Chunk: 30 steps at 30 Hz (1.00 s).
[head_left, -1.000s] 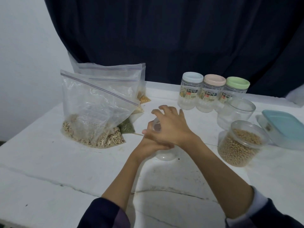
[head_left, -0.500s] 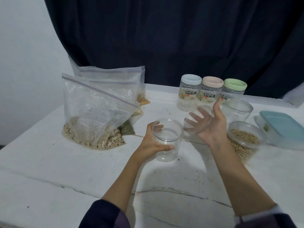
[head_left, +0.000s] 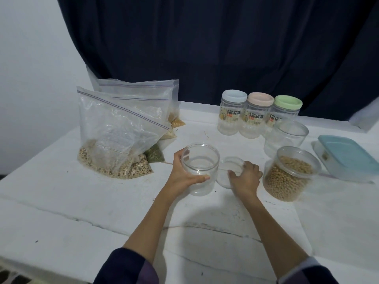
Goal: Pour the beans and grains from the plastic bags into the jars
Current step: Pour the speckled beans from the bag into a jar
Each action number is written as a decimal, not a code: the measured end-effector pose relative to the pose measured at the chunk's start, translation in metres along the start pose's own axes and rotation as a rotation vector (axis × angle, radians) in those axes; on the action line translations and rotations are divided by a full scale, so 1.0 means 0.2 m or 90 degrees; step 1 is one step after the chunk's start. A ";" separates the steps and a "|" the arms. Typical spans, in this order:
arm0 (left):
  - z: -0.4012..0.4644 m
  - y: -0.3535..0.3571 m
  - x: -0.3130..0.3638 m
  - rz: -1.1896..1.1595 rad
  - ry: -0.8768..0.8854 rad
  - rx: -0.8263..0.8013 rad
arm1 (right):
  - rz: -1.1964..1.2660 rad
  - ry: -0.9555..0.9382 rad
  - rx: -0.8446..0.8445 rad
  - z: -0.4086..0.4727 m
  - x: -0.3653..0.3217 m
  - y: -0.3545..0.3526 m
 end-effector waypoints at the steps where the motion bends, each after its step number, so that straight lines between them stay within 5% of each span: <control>1: -0.01 0.00 0.00 0.007 -0.004 0.012 | -0.041 0.002 -0.014 -0.01 0.01 0.00; 7: -0.05 0.00 0.02 0.057 -0.040 0.026 | -0.204 -0.061 -0.047 -0.02 -0.03 0.01; 10: -0.09 -0.03 0.06 0.109 -0.028 0.055 | -0.105 -0.085 -0.030 0.03 -0.14 -0.07; 14: -0.13 -0.15 0.19 0.022 0.049 0.233 | 0.105 -0.177 0.007 0.09 -0.33 -0.21; 19: -0.07 -0.39 0.31 -0.003 0.039 0.369 | 0.164 -0.289 -0.032 0.01 -0.69 -0.21; 30: 0.13 -0.84 0.30 0.026 -0.039 0.295 | 0.034 -0.413 -0.176 -0.10 -1.44 0.29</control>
Point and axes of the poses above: each hand's wrist, its own z-axis towards the middle knuckle, its own y-axis out of the palm, x = y × z, the point moved 5 cm from there along z, towards the middle knuckle, and after that the axes turned 4 degrees about -x, right-handed, at the moved point
